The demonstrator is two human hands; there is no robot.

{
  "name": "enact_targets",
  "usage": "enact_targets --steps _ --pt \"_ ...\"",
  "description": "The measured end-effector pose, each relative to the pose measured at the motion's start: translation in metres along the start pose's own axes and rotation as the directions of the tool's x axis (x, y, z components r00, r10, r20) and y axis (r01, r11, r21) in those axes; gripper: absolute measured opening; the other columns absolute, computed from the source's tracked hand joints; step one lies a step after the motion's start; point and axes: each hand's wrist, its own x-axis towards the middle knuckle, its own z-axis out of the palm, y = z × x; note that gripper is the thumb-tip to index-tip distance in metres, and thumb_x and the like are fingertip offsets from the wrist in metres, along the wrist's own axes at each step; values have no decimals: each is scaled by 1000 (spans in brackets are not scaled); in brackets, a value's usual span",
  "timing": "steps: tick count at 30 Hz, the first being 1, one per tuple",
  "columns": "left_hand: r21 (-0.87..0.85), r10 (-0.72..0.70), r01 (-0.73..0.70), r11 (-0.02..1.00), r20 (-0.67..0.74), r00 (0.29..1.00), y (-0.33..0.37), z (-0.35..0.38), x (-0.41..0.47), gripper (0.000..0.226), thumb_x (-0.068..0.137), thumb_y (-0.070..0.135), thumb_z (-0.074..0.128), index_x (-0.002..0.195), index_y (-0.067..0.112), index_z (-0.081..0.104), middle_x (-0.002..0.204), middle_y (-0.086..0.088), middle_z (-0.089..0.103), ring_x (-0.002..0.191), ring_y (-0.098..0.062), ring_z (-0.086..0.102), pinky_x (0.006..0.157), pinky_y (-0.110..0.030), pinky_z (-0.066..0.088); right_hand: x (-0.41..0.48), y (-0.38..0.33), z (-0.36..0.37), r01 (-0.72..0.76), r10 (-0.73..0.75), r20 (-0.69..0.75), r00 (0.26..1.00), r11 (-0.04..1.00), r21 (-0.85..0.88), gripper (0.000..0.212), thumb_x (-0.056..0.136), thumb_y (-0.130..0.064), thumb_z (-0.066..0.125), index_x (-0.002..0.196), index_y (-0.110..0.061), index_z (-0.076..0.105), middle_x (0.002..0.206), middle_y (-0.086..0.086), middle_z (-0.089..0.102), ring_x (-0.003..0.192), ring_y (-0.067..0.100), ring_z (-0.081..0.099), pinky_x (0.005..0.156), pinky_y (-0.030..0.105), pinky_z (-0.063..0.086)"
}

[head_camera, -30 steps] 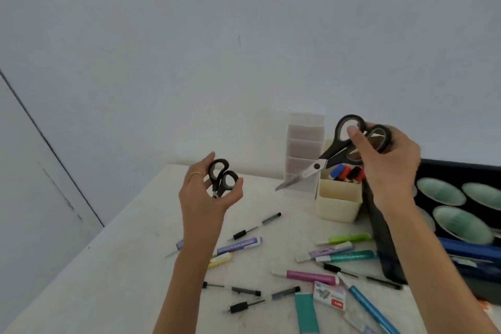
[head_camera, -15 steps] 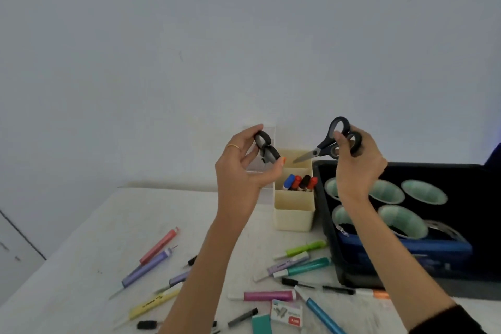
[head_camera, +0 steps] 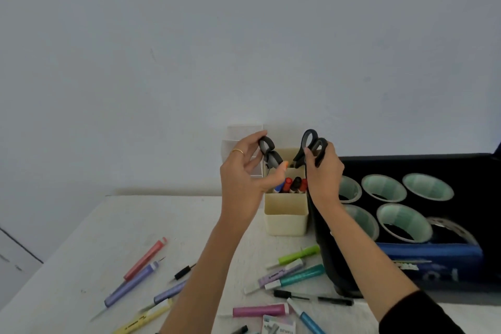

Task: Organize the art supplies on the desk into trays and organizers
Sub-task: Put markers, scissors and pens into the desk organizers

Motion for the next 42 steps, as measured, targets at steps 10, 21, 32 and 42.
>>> enact_targets --steps 10,21,32,42 --pt "18 -14 11 1000 135 991 -27 41 41 55 72 -4 72 122 11 54 120 -3 57 114 -4 54 89 -12 45 -2 18 6 -56 70 167 984 995 -84 11 87 -14 64 81 -5 63 87 12 61 71 13 52 54 12 34" --pt "259 -100 48 965 192 976 -69 55 72 57 78 8 72 129 3 49 121 -4 57 112 -6 51 95 -16 45 0 18 5 -50 60 169 984 997 -64 10 87 -10 62 87 -4 70 88 10 56 74 16 54 67 14 35" --pt "471 -273 51 881 419 866 -72 57 67 48 97 21 47 141 6 34 131 -12 54 119 -20 52 106 -29 36 -1 11 -1 -173 160 113 981 978 115 26 82 11 47 98 -3 62 79 4 62 70 6 56 62 6 45" --pt "365 -215 132 922 197 957 -19 4 -9 38 99 23 42 137 20 43 138 7 48 127 -4 42 105 -19 33 1 -13 -53 -523 504 143 852 822 224 34 88 6 41 110 -6 64 94 12 67 64 13 57 58 22 53"
